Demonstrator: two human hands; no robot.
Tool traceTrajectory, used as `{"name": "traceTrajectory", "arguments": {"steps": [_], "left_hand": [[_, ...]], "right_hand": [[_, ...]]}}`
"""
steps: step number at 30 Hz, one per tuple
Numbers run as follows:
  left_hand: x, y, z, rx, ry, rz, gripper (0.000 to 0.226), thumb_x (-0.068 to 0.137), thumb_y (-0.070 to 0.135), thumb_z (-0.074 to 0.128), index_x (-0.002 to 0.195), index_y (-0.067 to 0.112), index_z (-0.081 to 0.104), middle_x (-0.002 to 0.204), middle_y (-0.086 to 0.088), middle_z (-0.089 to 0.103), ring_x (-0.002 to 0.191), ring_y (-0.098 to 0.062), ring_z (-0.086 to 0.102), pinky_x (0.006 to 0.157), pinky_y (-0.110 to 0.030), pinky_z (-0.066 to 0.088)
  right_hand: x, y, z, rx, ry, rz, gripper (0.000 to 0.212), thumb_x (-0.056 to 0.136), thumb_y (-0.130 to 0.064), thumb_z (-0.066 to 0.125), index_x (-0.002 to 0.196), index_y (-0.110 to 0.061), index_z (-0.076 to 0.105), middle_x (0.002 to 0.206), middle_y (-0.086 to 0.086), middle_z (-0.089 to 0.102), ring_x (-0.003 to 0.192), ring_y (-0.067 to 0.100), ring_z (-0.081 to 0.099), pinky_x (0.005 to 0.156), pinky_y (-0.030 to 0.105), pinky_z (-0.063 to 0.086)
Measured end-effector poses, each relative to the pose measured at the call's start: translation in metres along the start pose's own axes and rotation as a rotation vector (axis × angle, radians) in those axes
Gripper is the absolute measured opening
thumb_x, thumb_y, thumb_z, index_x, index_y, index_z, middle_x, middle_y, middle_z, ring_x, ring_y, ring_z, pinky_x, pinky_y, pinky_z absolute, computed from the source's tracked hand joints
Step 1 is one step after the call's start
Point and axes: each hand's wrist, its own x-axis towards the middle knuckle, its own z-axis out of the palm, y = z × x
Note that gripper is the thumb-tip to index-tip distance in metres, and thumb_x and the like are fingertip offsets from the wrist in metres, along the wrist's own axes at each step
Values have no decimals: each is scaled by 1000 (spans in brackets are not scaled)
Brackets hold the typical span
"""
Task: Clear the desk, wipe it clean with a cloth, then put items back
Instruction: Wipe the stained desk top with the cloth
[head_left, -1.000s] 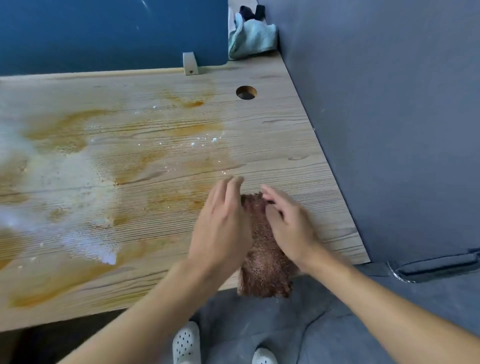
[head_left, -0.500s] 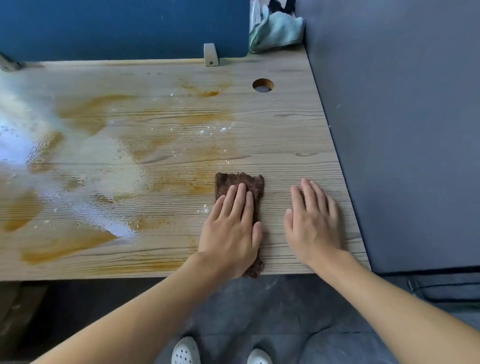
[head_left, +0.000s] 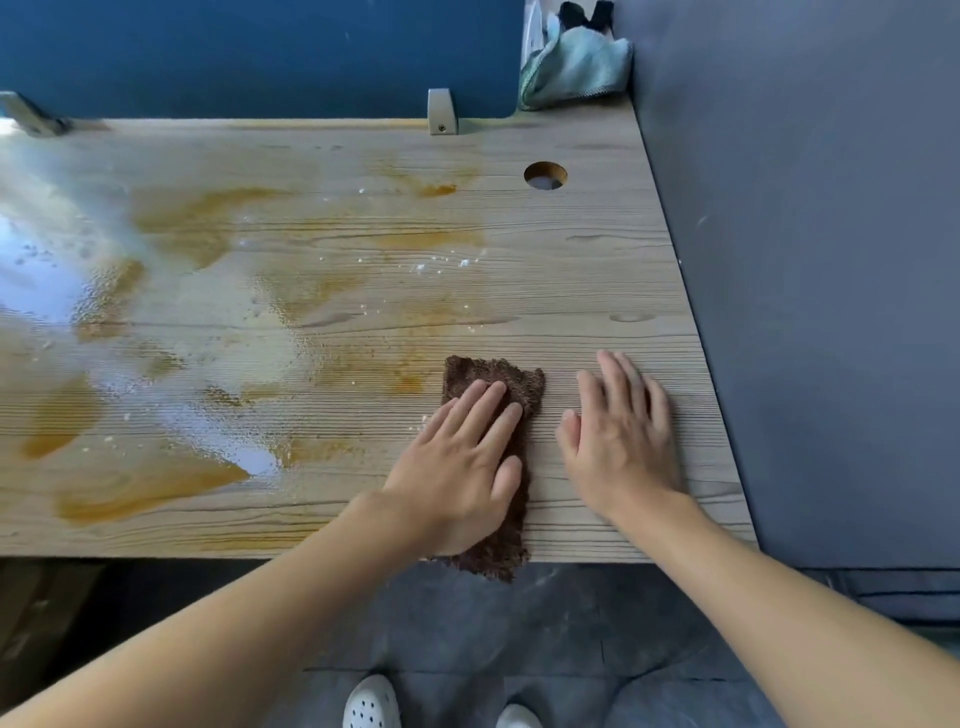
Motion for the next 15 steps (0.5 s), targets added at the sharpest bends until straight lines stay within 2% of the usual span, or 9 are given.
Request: {"name": "traceTrajectory", "arguments": {"steps": [2, 3, 5, 7, 8, 10, 12, 14, 15], "left_hand": [[8, 8, 1, -126, 106, -57, 59, 100, 41, 17, 154, 19, 24, 165, -3, 10, 153, -15, -4, 124, -32, -1], [9, 13, 7, -105, 158, -79, 62, 98, 41, 14, 154, 17, 26, 165, -4, 14, 153, -16, 0, 124, -33, 0], [1, 19, 21, 20, 199, -89, 67, 100, 43, 10, 158, 12, 18, 166, -7, 8, 154, -20, -2, 124, -38, 0], [-5, 13, 29, 79, 202, -8, 66, 102, 44, 7, 158, 10, 9, 166, -7, 1, 153, -21, -8, 123, -40, 0], [-5, 6, 29, 87, 191, 49, 65, 102, 44, 5, 158, 11, 6, 166, -6, -3, 153, -20, -11, 123, -39, -1], [2, -15, 20, 105, 177, 86, 62, 102, 43, 4, 159, 18, 1, 165, -1, -9, 152, -16, -16, 124, -37, -4], [19, -39, 11, 102, 223, -52, 61, 101, 42, 5, 159, 23, -2, 165, 1, -10, 152, -14, -16, 124, -35, -6], [32, -53, 5, 69, 250, -234, 62, 101, 42, 7, 159, 23, -1, 166, 0, -9, 152, -14, -13, 125, -36, -4], [33, -49, 5, 57, 252, -266, 63, 100, 42, 7, 159, 22, 0, 166, -1, -8, 152, -15, -13, 125, -36, -3]], "right_hand": [[-1, 1, 2, -10, 9, 4, 52, 93, -39, 27, 132, -12, 48, 152, 17, 40, 145, 32, 30, 118, 52, 21], [-1, 1, 2, -13, 15, 6, 51, 92, -38, 28, 130, -12, 49, 151, 17, 41, 144, 32, 31, 117, 52, 21], [4, -1, -2, -22, 28, 0, 48, 88, -37, 31, 120, -11, 55, 142, 18, 49, 136, 35, 40, 110, 53, 27], [17, -3, -7, -31, 30, 0, 44, 82, -38, 30, 106, -11, 56, 128, 17, 55, 122, 36, 47, 102, 52, 35], [24, -5, -7, -21, 26, -9, 44, 83, -38, 29, 106, -12, 56, 128, 17, 54, 121, 35, 48, 102, 52, 37], [32, -9, -2, 11, 33, -43, 52, 89, -40, 26, 122, -12, 55, 143, 18, 47, 135, 34, 40, 112, 53, 29], [31, -10, 7, 18, 14, -59, 61, 95, -43, 18, 144, -16, 43, 158, 15, 32, 148, 30, 23, 120, 52, 15], [29, -10, 12, 19, -6, -72, 64, 97, -42, 11, 152, -18, 34, 162, 12, 24, 152, 26, 15, 122, 50, 9], [28, -9, 12, 26, 11, -72, 64, 98, -41, 11, 152, -17, 34, 162, 12, 24, 152, 26, 16, 123, 50, 10]]}}
